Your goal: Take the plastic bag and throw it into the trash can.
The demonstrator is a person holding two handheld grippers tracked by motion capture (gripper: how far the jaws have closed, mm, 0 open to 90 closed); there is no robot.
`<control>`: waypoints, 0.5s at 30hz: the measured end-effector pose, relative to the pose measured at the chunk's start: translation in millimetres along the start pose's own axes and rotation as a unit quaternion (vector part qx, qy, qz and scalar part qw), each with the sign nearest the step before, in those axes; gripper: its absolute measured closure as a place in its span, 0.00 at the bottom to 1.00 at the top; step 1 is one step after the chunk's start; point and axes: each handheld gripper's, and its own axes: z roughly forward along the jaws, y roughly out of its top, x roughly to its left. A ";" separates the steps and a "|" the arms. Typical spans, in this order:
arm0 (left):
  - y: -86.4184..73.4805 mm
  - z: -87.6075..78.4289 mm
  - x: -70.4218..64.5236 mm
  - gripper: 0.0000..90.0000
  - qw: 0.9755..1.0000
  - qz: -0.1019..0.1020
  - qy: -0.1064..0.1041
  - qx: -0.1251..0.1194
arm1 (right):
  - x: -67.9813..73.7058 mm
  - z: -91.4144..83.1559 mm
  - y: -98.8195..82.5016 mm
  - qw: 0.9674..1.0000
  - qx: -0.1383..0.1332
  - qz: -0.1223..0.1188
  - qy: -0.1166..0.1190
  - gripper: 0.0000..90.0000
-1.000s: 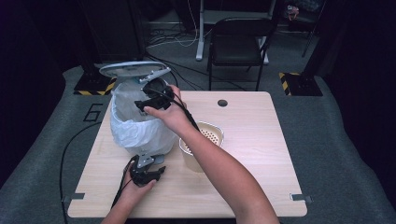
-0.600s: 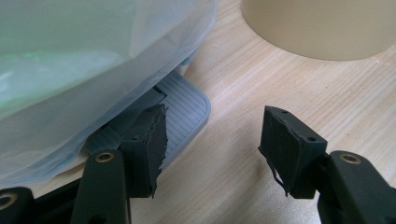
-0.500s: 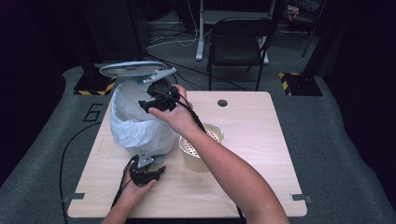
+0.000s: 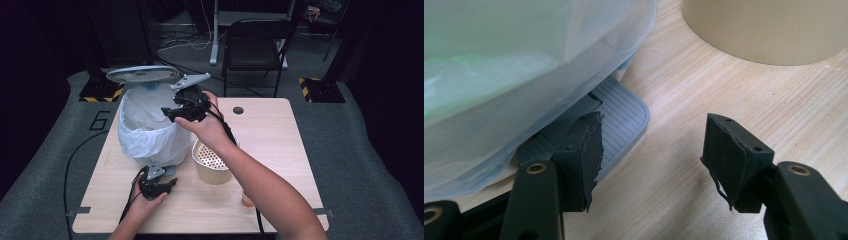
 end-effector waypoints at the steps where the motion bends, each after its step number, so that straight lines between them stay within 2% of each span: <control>1: 0.0 0.0 0.0 0.45 1.000 0.000 0.000 0.000 | -0.1 -2.1 -0.9 1.000 -0.001 0.001 -0.001 0.55; 11: 0.1 -0.2 -0.4 0.45 1.000 0.000 -0.002 0.002 | -5.6 -21.4 -17.6 1.000 0.005 -0.008 -0.009 0.57; 15: -0.3 0.3 -0.6 0.45 1.000 0.000 -0.002 -0.001 | -8.8 -28.9 -24.9 1.000 0.008 -0.004 -0.011 0.57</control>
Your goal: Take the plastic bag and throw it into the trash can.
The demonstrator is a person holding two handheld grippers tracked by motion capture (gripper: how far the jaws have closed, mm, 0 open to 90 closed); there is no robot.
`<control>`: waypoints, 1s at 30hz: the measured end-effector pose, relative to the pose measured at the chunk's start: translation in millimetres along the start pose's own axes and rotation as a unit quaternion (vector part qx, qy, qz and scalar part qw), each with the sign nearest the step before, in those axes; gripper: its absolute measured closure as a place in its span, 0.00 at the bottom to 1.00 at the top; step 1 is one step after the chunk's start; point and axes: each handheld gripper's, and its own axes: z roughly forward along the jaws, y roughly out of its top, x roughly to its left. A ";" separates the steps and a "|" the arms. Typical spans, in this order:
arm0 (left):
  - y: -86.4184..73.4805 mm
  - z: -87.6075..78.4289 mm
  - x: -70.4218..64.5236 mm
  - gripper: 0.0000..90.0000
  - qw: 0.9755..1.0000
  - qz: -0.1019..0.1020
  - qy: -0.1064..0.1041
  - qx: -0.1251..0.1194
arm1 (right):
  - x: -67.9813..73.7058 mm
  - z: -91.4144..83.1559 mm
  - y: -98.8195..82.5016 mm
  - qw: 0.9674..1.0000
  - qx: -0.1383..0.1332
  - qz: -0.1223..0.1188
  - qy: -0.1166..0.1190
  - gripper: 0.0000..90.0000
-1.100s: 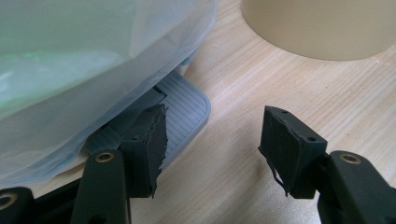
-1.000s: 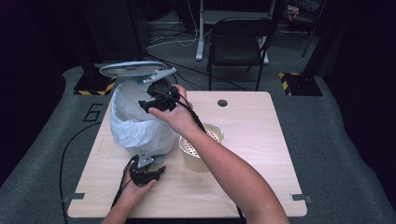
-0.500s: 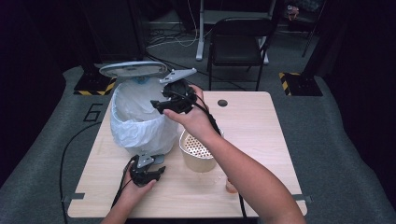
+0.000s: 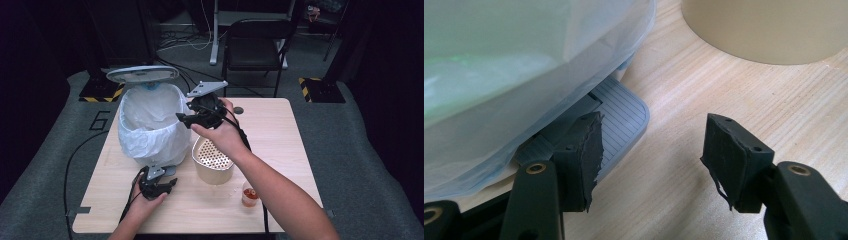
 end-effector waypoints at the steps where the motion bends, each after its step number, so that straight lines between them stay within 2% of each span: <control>1: -0.3 0.4 -0.8 0.45 1.000 -0.005 -0.003 -0.001 | -1.7 -1.4 -2.1 1.000 -0.001 0.000 -0.001 0.56; 5: -0.2 -0.7 -1.6 0.45 1.000 -0.007 -0.005 0.010 | -7.4 -3.7 -9.6 1.000 0.006 0.002 -0.005 0.56; 9: -0.3 -0.2 -1.7 0.45 1.000 -0.008 -0.005 0.007 | -14.7 -8.2 -20.8 1.000 0.006 0.002 -0.013 0.56; 15: -0.2 -0.5 -1.3 0.45 1.000 -0.007 -0.004 0.007 | -32.5 -16.3 -39.9 1.000 0.006 0.009 -0.024 0.56; 16: -0.4 -0.3 -1.8 0.45 1.000 -0.010 -0.004 0.006 | -35.3 -16.9 -42.8 1.000 0.007 0.014 -0.027 0.56; 17: -0.2 -0.5 -1.0 0.45 1.000 -0.003 -0.003 0.007 | -38.1 -17.1 -45.7 0.999 0.007 0.017 -0.029 0.56; 21: -0.6 -0.2 -2.4 0.45 1.000 -0.006 -0.001 0.005 | -49.4 -16.7 -60.0 0.999 0.005 0.019 -0.042 0.56; 26: -0.4 -0.7 -1.6 0.45 1.000 -0.006 -0.005 0.008 | -70.2 -15.7 -83.7 0.997 0.016 0.040 -0.063 0.57; 30: -0.4 -0.6 -1.5 0.45 1.000 -0.006 -0.004 0.007 | -81.4 -16.0 -99.7 0.995 0.029 0.063 -0.073 0.58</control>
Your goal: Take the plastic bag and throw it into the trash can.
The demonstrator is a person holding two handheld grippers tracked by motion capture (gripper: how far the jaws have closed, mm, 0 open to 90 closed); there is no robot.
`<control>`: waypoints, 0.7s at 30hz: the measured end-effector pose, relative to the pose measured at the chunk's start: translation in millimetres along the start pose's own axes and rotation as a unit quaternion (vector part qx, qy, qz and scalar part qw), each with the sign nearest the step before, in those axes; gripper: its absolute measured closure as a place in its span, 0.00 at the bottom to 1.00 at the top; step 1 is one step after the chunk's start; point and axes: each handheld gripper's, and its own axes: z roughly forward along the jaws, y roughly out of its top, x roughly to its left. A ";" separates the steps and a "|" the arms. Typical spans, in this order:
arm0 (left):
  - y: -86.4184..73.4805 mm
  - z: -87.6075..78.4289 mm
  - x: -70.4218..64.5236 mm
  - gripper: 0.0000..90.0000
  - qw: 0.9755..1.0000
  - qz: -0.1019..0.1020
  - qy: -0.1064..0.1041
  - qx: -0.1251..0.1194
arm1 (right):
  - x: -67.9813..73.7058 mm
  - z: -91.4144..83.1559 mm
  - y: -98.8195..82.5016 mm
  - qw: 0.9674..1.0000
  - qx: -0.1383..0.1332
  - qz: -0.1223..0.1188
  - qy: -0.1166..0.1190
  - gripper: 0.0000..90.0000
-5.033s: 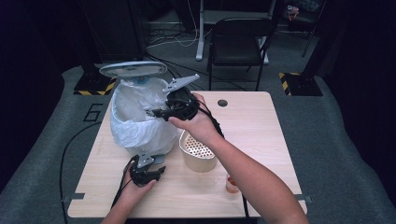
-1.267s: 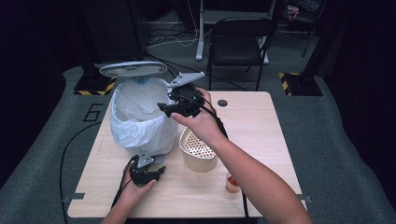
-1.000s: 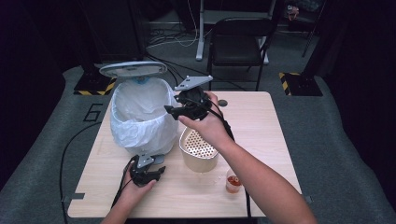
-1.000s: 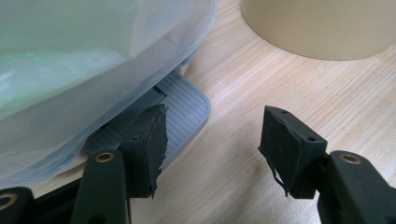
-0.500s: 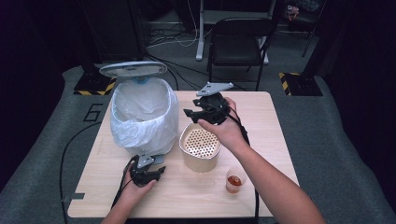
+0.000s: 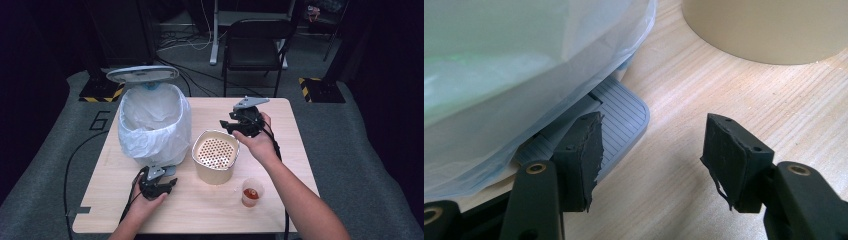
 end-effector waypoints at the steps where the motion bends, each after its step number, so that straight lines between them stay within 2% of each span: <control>1: 0.0 0.0 0.1 0.46 1.000 0.000 0.000 0.000 | -3.0 0.6 -3.2 1.000 0.001 0.000 -0.002 0.58; 5: -0.1 0.0 -0.6 0.45 1.000 -0.001 0.001 0.001 | -11.0 4.9 -16.8 1.000 0.008 0.003 -0.007 0.58; 6: -0.1 0.0 -0.6 0.45 1.000 0.000 0.001 0.000 | -13.5 6.8 -20.0 1.000 0.006 -0.004 -0.007 0.59; 9: -0.5 0.3 -0.2 0.46 1.000 -0.001 0.001 -0.003 | -18.8 11.5 -30.3 1.000 0.014 0.002 -0.014 0.60; 10: -0.5 0.3 -0.2 0.46 1.000 -0.001 0.001 -0.003 | -20.2 13.1 -33.5 1.000 0.017 0.011 -0.013 0.62; 21: -0.6 0.3 -0.3 0.46 1.000 -0.001 0.001 -0.003 | -28.2 27.5 -59.6 0.999 0.032 0.021 0.009 0.66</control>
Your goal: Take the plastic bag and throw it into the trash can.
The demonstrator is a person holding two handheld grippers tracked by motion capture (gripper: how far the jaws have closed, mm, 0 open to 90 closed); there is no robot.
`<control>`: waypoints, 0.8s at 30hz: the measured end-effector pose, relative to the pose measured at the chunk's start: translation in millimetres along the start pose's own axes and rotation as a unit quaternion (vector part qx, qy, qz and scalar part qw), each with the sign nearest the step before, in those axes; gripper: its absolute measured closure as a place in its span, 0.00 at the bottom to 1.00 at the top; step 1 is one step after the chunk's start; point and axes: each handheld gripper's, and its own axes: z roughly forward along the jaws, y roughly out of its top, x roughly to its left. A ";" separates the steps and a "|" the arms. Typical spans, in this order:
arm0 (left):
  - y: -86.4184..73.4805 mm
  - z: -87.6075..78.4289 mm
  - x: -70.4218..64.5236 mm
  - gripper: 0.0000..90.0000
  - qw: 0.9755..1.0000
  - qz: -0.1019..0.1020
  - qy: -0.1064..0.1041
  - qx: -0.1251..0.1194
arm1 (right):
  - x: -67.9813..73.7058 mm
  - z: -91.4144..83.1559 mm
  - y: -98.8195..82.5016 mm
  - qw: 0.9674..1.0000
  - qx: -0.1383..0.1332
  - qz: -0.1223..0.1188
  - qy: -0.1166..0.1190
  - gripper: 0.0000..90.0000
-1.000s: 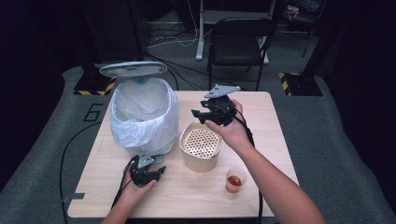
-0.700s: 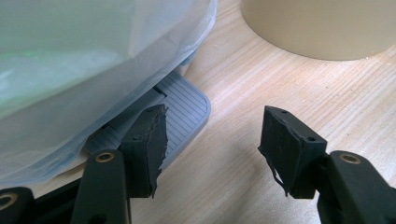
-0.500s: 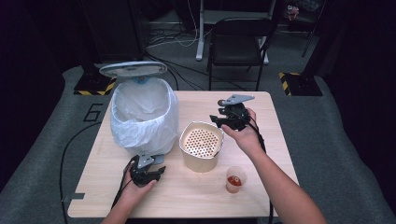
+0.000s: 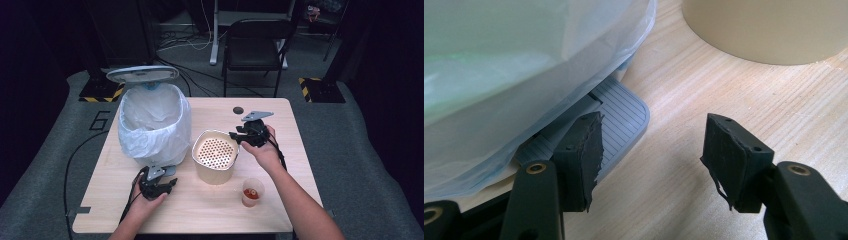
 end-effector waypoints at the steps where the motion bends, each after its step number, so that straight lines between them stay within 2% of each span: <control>1: 0.0 0.0 0.0 0.46 1.000 0.000 0.000 0.000 | -1.6 2.4 -2.3 1.000 0.001 -0.004 0.002 0.67; 12: -0.1 -0.1 0.4 0.46 1.000 0.001 -0.001 0.000 | -5.9 14.2 -12.0 1.000 0.011 0.000 0.024 0.73; 17: 0.0 -0.4 0.3 0.46 1.000 0.002 -0.001 0.002 | -3.5 16.8 -12.7 0.999 0.016 -0.004 0.029 0.79; 18: -0.1 -0.1 0.2 0.46 1.000 0.001 0.000 0.000 | -4.0 17.6 -12.9 0.999 0.016 -0.011 0.034 0.82; 21: 0.0 -0.4 0.2 0.46 1.000 0.002 0.000 0.002 | -2.2 17.7 -12.8 0.999 0.018 -0.013 0.041 0.88; 24: 0.0 -0.4 0.2 0.46 1.000 0.002 -0.001 0.002 | -2.5 16.7 -12.9 0.999 0.020 -0.012 0.045 0.90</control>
